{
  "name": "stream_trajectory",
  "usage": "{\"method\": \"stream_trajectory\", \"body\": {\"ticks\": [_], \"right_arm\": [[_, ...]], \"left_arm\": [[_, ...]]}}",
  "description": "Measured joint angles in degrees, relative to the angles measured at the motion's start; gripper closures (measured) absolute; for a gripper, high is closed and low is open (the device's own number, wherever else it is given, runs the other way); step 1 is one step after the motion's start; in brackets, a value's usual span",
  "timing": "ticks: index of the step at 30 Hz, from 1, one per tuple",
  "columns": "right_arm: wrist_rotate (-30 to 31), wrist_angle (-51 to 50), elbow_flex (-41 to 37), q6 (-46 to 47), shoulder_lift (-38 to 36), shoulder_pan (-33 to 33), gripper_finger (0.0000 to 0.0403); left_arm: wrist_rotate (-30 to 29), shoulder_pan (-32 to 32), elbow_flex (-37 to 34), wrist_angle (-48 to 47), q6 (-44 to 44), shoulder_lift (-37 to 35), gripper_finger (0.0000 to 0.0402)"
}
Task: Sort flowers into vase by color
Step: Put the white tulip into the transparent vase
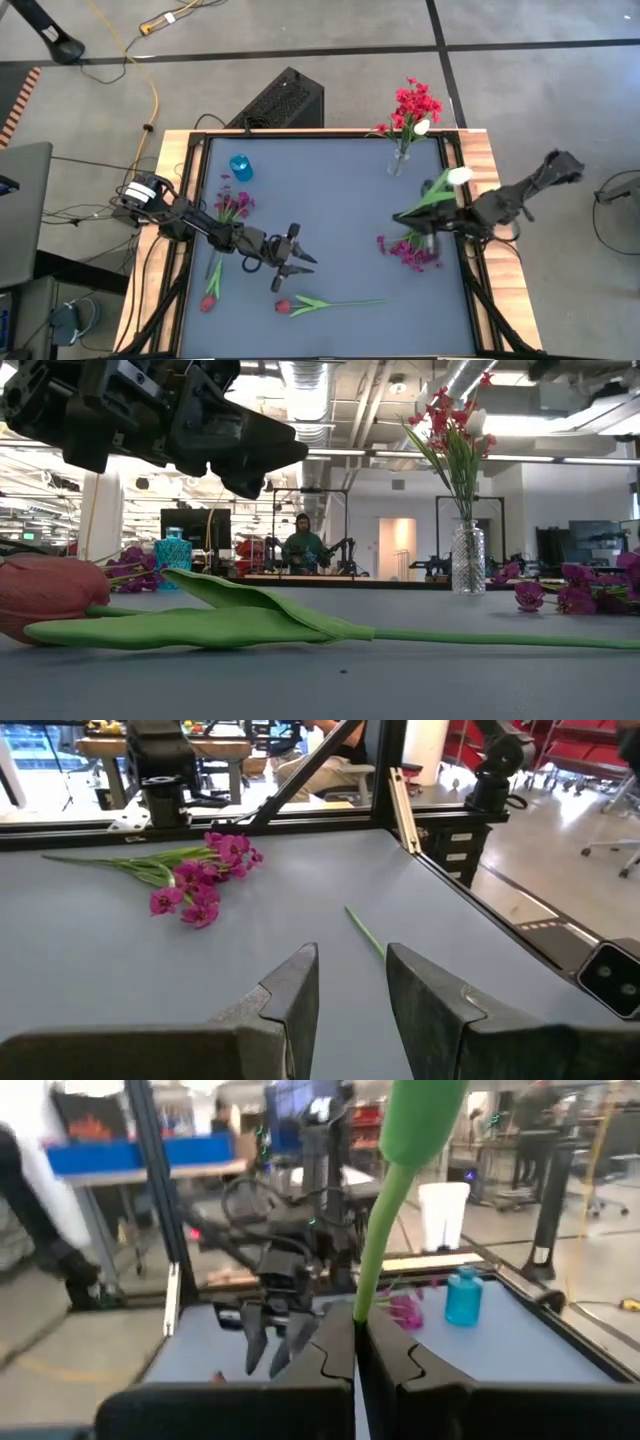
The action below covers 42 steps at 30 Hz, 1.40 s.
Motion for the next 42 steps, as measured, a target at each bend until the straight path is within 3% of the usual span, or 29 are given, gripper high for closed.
{"method": "stream_trajectory", "body": {"ticks": [5, 9, 14, 20, 27, 35, 42], "right_arm": [[-8.01, -12.20, 10.93, -0.26, 10.81, -10.30, 0.0378], [-8.40, -22.53, 18.26, -1.30, 14.04, -18.00, 0.0378], [0.78, -26.96, 18.98, -3.31, 12.60, -25.59, 0.0378], [12.81, -35.79, 18.75, 1.29, 12.67, -31.21, 0.0378], [20.98, -33.66, 15.08, 1.95, 13.19, -33.14, 0.0378], [21.35, -20.93, 6.14, -0.47, 9.03, -34.96, 0.0378], [22.91, -17.87, 5.66, -3.48, 8.72, -34.78, 0.0378]], "left_arm": [[0.02, 0.13, 0.00, 0.02, -0.37, 0.00, 0.0294], [0.84, 0.13, 0.00, -0.23, -1.08, 0.00, 0.0294], [2.56, 0.13, 0.00, -0.77, -1.28, 0.00, 0.0294], [2.60, 0.13, 0.00, -1.30, -0.02, 0.00, 0.0294], [2.60, 0.13, 0.00, -1.27, 0.14, 0.00, 0.0294], [2.62, 0.13, 0.00, -1.44, 0.18, 0.00, 0.0294], [2.56, 0.13, 0.00, -1.59, 0.82, 0.00, 0.0294]]}}
